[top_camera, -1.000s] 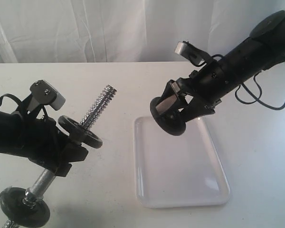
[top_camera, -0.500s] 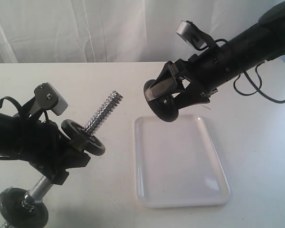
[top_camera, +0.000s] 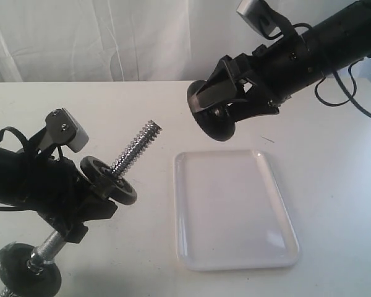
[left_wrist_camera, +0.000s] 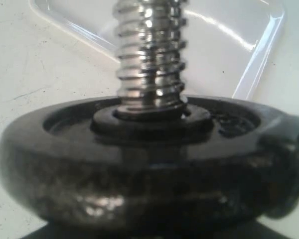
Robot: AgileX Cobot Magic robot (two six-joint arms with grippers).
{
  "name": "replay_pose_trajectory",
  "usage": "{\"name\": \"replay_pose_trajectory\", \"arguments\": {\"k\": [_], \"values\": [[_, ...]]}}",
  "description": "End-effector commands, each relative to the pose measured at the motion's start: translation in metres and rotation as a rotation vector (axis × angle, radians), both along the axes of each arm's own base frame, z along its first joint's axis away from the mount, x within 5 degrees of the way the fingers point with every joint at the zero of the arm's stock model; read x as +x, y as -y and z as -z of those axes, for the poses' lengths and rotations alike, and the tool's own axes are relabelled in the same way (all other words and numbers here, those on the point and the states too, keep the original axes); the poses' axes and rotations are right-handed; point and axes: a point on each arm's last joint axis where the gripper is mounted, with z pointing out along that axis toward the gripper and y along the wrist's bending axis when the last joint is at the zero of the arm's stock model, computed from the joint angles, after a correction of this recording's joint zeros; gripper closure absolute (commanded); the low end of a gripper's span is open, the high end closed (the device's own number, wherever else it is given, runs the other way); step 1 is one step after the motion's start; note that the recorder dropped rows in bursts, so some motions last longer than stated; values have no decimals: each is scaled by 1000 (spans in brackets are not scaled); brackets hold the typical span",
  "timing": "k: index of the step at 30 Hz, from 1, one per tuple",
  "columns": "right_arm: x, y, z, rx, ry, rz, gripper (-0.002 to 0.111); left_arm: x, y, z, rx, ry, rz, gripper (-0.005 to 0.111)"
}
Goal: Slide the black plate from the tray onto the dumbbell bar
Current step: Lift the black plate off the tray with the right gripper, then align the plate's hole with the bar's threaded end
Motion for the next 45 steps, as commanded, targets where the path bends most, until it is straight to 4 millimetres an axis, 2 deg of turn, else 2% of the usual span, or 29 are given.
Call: {"name": "replay_pose_trajectory", "arguments": {"k": [1,7,19,29,35,45], "values": [[-9,1,-5,65,-18,9,108,-2,5,-18,-98,21,12,107],[-14,2,3,64,-22,-9,108,-3,6,-18,-97,24,28,107],[-27,3,-16,86,60,-27,108,-4,6,-17,-72,60,85,107],[-35,4,-1,95,43,-50,108,-2,7,-8,-56,25,105,107],[-36,3,-1,109,43,-48,108,-4,8,-8,-60,30,127,107],[-44,-13,-3,114,78,-123,108,-7,10,-10,-83,25,176,107]]}}
